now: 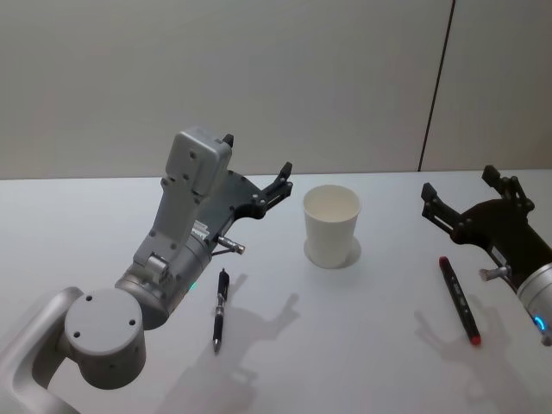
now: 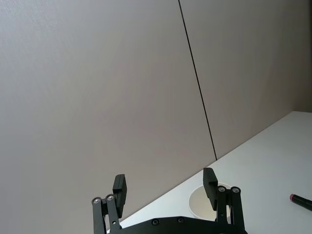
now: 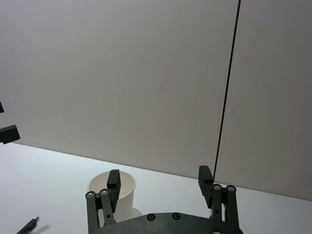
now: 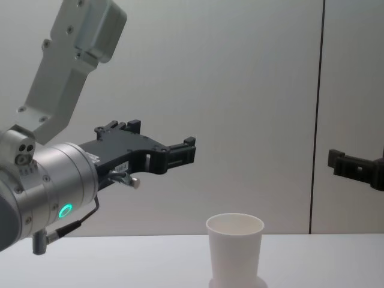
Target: Place the pen into the pen holder.
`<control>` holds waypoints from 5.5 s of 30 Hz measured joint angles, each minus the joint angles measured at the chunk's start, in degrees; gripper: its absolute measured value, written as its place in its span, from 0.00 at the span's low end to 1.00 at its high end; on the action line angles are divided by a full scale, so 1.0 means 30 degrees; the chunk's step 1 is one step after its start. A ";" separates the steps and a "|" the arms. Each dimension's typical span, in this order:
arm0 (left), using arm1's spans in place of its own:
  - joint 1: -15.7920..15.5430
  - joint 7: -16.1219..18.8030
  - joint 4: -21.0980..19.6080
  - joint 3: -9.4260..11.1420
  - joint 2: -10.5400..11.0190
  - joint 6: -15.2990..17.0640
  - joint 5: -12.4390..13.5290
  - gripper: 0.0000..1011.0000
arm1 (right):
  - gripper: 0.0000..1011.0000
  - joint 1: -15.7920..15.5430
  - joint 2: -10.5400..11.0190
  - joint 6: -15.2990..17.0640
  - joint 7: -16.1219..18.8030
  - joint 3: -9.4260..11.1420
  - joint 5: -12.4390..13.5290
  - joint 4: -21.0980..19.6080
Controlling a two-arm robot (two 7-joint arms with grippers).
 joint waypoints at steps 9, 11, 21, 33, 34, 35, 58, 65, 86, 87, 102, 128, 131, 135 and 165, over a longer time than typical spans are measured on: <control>0.0001 -0.0001 0.0000 0.0000 0.0001 -0.0001 0.0000 0.99 | 0.99 0.0000 0.0000 -0.0001 0.0000 0.0000 0.0000 0.0000; 0.0000 -0.0001 0.0000 0.0000 0.0001 -0.0001 0.0000 0.99 | 0.99 -0.0001 0.0000 -0.0001 -0.0001 -0.0001 0.0000 0.0000; 0.0000 0.0000 0.0000 0.0000 0.0001 -0.0001 0.0000 0.99 | 0.99 0.0000 0.0000 -0.0001 -0.0001 0.0000 0.0000 -0.0001; 0.0000 0.0000 0.0000 0.0000 0.0001 -0.0001 0.0001 0.99 | 0.99 -0.0033 -0.0107 0.0321 -0.0201 -0.0055 -0.0133 -0.0140; 0.0000 0.0000 0.0000 0.0000 0.0001 -0.0001 0.0001 0.99 | 0.99 -0.0035 -0.0129 0.0434 -0.0271 -0.0067 -0.0174 -0.0164; 0.0001 -0.0001 0.0000 0.0000 0.0002 -0.0001 0.0000 0.99 | 0.99 -0.0038 -0.0151 0.0491 -0.0305 -0.0082 -0.0192 -0.0190; 0.0001 0.0000 0.0000 -0.0001 0.0002 -0.0001 0.0000 0.99 | 0.99 0.0982 -0.1161 0.5878 -0.2426 -0.0172 -0.1286 -0.0152; 0.0001 0.0000 -0.0001 0.0000 0.0002 -0.0002 0.0000 0.99 | 0.99 0.1585 -0.1504 0.7551 -0.2600 -0.0132 -0.1522 0.0282; 0.0000 0.0000 -0.0001 -0.0001 0.0002 -0.0002 0.0000 0.99 | 0.99 0.3875 -0.2742 1.1878 -0.3571 0.0259 -0.1511 0.2875; 0.0000 0.0000 -0.0001 0.0000 0.0002 -0.0002 0.0000 0.99 | 0.99 0.3965 -0.2789 1.2012 -0.3622 0.0279 -0.1490 0.2981; 0.0000 0.0000 -0.0001 0.0000 0.0002 -0.0002 0.0000 0.99 | 0.99 0.5932 -0.3803 1.4562 -0.4471 0.0577 -0.1252 0.5383; 0.0001 0.0000 -0.0001 0.0000 0.0002 -0.0003 0.0000 0.99 | 0.99 0.7968 -0.5231 1.6119 -0.5316 0.0754 -0.0897 0.8917; 0.0001 0.0000 -0.0001 0.0000 0.0002 -0.0002 0.0000 0.99 | 0.99 0.8092 -0.5338 1.6158 -0.5374 0.0781 -0.0898 0.9223; 0.0001 0.0000 -0.0001 0.0000 0.0002 -0.0002 0.0000 0.99 | 0.99 0.8223 -0.5459 1.6187 -0.5447 0.0805 -0.0929 0.9595; 0.0000 -0.0001 -0.0001 0.0000 0.0002 -0.0002 0.0001 0.99 | 0.70 0.8834 -0.6048 1.5713 -0.5542 0.1126 -0.1289 1.1628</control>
